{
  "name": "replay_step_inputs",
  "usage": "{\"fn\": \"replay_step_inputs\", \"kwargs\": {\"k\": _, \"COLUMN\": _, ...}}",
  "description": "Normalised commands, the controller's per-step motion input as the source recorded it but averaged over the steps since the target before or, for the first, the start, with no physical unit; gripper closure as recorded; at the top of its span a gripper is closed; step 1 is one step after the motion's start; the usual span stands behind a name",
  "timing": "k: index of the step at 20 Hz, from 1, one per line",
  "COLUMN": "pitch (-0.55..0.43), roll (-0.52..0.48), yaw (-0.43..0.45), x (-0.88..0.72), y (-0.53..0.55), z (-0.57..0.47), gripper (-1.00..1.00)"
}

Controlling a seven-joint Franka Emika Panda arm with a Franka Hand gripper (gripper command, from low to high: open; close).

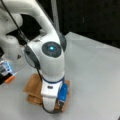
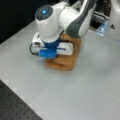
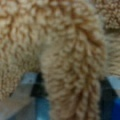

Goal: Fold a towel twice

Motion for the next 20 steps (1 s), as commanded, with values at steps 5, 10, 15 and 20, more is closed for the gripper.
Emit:
{"fn": "replay_step_inputs", "kwargs": {"k": 5, "pitch": -0.160, "roll": 0.201, "yaw": -0.032, "x": 0.08, "y": -0.09, "z": -0.16, "gripper": 1.00}}
{"fn": "replay_step_inputs", "kwargs": {"k": 10, "pitch": -0.166, "roll": 0.192, "yaw": 0.008, "x": 0.08, "y": -0.09, "z": -0.10, "gripper": 1.00}}
{"fn": "replay_step_inputs", "kwargs": {"k": 15, "pitch": -0.135, "roll": 0.159, "yaw": -0.009, "x": 0.12, "y": -0.10, "z": -0.15, "gripper": 1.00}}
{"fn": "replay_step_inputs", "kwargs": {"k": 20, "pitch": -0.110, "roll": 0.132, "yaw": -0.042, "x": 0.13, "y": -0.10, "z": -0.15, "gripper": -1.00}}
